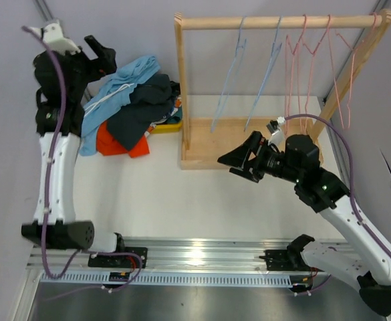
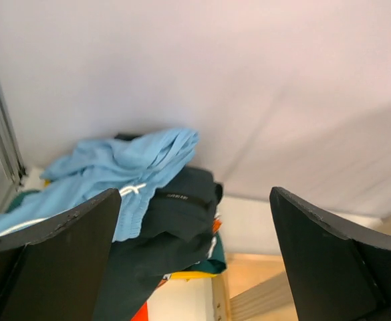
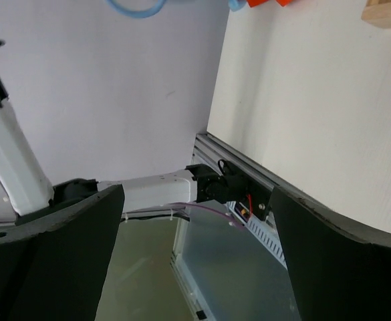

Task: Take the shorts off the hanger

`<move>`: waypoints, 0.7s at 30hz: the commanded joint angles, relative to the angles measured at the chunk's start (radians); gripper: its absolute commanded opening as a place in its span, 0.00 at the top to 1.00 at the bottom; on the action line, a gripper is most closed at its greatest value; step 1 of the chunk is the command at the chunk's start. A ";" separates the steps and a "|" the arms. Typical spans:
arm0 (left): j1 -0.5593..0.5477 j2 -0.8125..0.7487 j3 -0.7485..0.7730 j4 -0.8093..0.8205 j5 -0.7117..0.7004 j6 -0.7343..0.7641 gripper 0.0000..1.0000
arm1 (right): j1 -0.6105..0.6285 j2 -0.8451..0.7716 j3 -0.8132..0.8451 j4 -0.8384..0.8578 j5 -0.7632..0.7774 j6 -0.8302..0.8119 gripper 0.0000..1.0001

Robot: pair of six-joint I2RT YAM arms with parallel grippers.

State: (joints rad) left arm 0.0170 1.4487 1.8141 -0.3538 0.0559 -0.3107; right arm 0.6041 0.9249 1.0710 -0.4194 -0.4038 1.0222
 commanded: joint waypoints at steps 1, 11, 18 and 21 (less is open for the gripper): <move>-0.006 -0.166 -0.085 -0.119 0.002 0.041 0.01 | 0.029 -0.084 0.001 -0.073 0.114 -0.068 0.01; -0.063 -0.987 -0.867 0.013 0.165 -0.079 0.01 | 0.072 -0.433 -0.117 -0.050 0.366 -0.408 0.01; -0.091 -1.189 -1.070 -0.128 0.085 -0.031 0.01 | 0.069 -0.756 -0.324 -0.021 0.626 -0.522 0.01; -0.097 -1.199 -1.072 -0.117 0.105 -0.033 0.01 | 0.069 -0.811 -0.355 -0.084 0.717 -0.551 0.01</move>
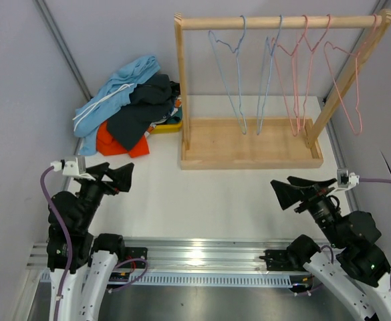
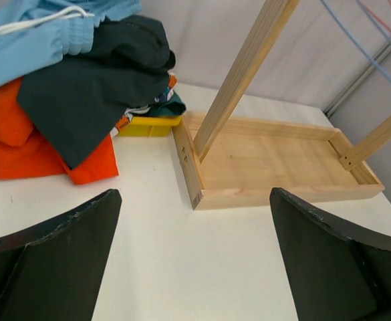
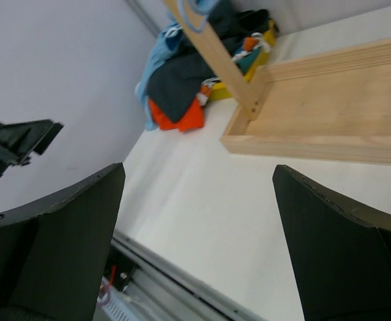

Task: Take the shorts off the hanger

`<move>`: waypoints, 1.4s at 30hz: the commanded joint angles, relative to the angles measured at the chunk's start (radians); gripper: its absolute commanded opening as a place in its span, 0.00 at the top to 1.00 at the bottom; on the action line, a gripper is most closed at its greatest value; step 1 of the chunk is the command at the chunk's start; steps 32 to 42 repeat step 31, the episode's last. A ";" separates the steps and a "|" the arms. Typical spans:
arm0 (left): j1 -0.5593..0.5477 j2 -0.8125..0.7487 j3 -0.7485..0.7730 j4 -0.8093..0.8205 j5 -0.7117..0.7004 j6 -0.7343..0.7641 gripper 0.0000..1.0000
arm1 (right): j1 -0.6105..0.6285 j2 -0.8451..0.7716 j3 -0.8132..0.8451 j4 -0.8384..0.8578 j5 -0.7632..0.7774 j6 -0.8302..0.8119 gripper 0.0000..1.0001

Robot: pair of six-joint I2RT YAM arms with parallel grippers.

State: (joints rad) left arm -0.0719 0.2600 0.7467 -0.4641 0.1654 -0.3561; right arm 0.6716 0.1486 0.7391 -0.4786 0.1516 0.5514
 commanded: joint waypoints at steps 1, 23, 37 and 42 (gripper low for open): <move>-0.008 -0.008 -0.009 -0.007 -0.012 0.012 0.01 | 0.002 -0.041 -0.026 -0.053 0.180 -0.085 0.01; -0.008 0.079 -0.007 -0.010 0.017 0.017 0.01 | 0.005 0.003 -0.018 -0.060 0.236 -0.074 0.01; -0.008 0.128 0.014 -0.038 -0.056 0.025 0.01 | 0.006 -0.011 -0.032 -0.034 0.198 -0.091 0.00; -0.008 0.128 0.014 -0.038 -0.056 0.025 0.01 | 0.006 -0.011 -0.032 -0.034 0.198 -0.091 0.00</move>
